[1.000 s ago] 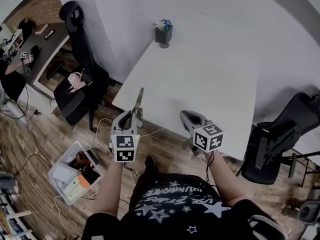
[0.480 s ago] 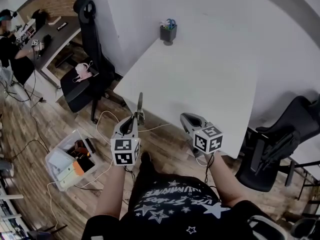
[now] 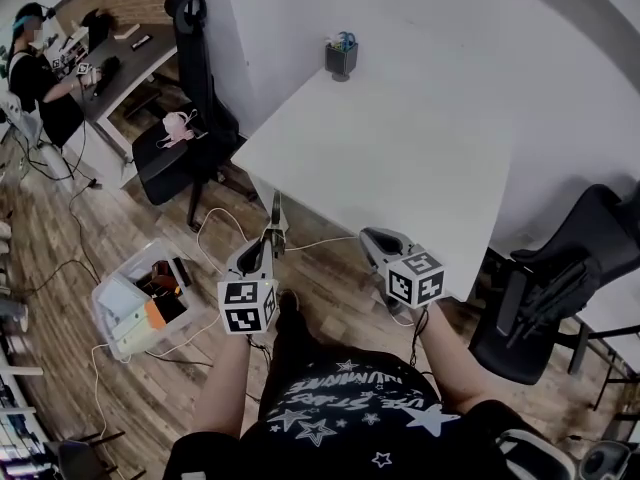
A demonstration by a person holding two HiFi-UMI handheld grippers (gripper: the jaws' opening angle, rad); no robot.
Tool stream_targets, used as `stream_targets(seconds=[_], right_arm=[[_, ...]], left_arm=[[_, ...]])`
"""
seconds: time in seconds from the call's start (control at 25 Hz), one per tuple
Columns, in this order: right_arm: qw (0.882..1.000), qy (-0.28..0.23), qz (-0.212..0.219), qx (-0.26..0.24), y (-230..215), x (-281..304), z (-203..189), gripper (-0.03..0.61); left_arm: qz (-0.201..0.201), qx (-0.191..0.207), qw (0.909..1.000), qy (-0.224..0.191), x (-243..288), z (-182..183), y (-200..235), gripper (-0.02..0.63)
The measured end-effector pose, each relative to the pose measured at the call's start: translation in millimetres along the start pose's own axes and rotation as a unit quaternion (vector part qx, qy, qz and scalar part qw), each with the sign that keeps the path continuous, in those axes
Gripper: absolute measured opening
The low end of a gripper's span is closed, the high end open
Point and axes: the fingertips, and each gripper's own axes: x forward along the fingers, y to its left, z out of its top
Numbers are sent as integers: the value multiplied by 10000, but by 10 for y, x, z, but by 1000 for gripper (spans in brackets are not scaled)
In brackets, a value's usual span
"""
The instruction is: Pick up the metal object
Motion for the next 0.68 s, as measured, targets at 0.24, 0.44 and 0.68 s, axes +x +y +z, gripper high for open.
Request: stream_targets(seconds=[0.24,0.44,0.68], right_arm=[[9999,40,111,-22,163,-242,-187,54],[9997,96,215,-51,266,-407,-354,54],[9994,152,302,-59,312,-591,-543,54]], left_arm=[[119,-146,9998,5,-334,-185,-144,26],[235,-212,9995,7,-549,-339,-236,26],[313,-340,9989,41,-709,-533,-401,26]])
